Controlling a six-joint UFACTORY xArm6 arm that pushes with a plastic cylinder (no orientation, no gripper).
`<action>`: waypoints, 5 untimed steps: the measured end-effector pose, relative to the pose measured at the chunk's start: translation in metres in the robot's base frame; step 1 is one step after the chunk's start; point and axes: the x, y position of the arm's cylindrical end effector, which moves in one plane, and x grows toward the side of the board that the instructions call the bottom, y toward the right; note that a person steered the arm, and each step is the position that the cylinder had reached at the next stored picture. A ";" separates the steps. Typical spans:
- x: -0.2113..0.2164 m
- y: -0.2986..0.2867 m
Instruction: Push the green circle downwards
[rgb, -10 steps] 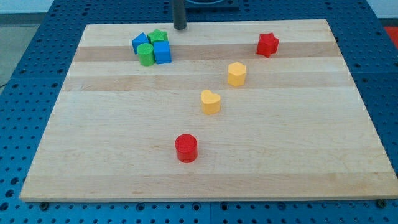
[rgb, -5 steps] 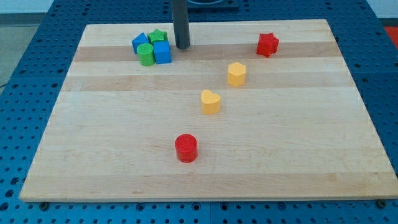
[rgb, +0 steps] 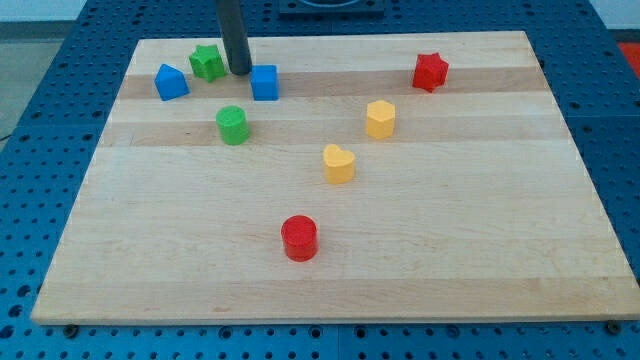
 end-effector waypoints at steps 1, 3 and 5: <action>0.047 -0.006; 0.143 -0.012; 0.154 0.036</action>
